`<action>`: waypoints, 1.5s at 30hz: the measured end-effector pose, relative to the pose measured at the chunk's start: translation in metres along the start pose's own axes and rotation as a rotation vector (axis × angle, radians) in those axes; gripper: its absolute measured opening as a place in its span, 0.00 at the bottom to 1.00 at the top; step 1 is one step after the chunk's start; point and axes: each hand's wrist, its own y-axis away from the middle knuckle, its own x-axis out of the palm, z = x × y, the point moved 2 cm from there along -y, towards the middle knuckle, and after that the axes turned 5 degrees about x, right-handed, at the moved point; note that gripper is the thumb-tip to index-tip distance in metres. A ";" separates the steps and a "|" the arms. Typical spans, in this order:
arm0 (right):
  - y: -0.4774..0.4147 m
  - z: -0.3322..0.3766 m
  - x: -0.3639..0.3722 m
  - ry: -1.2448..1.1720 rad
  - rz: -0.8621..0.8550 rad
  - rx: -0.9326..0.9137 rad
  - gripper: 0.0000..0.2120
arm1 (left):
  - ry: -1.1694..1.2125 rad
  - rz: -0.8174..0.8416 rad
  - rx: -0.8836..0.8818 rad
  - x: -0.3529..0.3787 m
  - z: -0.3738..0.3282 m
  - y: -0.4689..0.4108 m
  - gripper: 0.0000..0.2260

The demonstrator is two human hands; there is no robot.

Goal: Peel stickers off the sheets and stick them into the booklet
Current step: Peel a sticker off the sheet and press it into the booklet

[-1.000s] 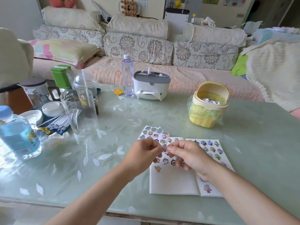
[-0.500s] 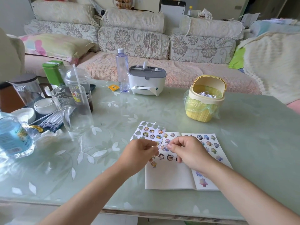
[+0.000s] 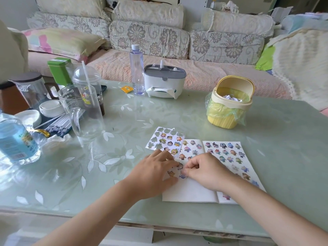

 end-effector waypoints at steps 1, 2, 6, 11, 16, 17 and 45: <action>0.000 0.001 0.001 0.036 -0.014 0.004 0.05 | -0.002 0.000 0.003 0.000 0.000 0.000 0.21; 0.001 0.002 0.001 0.077 -0.028 0.007 0.06 | -0.007 -0.002 0.007 0.000 0.000 0.000 0.22; 0.005 0.006 0.005 0.207 -0.090 -0.028 0.07 | -0.030 -0.017 0.031 0.001 -0.002 0.002 0.24; 0.010 0.008 0.005 0.287 -0.170 -0.145 0.05 | -0.057 -0.117 0.078 0.004 -0.006 0.008 0.17; 0.016 -0.003 0.005 0.306 -0.281 -0.311 0.09 | 0.027 -0.146 0.165 0.007 -0.015 0.015 0.11; 0.017 -0.005 0.006 0.333 -0.303 -0.369 0.05 | 0.033 -0.146 0.193 0.008 -0.015 0.017 0.12; 0.044 -0.029 0.012 0.566 -0.265 -0.536 0.19 | -0.040 -0.089 0.186 0.006 -0.027 0.029 0.17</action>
